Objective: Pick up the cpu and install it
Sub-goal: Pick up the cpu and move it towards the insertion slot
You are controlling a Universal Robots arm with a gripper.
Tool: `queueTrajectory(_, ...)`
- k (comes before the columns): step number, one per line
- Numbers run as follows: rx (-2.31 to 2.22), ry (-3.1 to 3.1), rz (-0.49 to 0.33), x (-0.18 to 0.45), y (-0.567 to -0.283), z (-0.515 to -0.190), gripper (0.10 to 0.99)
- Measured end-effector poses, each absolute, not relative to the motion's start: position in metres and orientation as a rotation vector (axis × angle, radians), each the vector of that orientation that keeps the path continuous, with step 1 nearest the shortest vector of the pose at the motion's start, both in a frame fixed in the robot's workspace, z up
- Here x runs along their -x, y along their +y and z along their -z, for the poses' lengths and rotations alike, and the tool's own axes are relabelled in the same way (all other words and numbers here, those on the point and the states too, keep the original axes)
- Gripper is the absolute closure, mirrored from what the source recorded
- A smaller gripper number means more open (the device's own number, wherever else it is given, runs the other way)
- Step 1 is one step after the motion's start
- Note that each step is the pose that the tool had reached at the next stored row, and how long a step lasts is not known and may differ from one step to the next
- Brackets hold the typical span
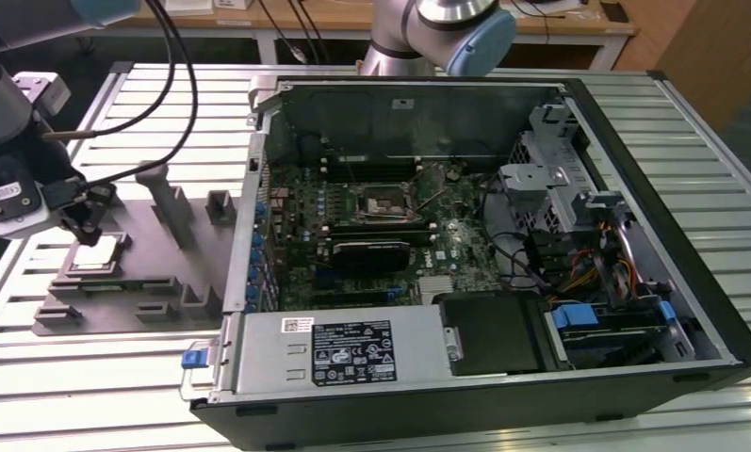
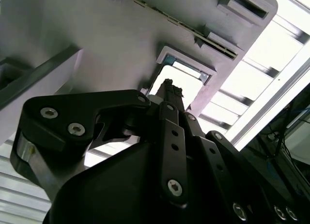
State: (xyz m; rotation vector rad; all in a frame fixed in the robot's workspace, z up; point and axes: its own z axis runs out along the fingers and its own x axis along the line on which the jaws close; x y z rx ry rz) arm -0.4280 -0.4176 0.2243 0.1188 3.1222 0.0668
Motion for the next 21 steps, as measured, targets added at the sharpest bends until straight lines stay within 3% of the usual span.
queueTrajectory(21,-0.119,3.123,-0.067,0.439,-0.418,-0.204,0.980)
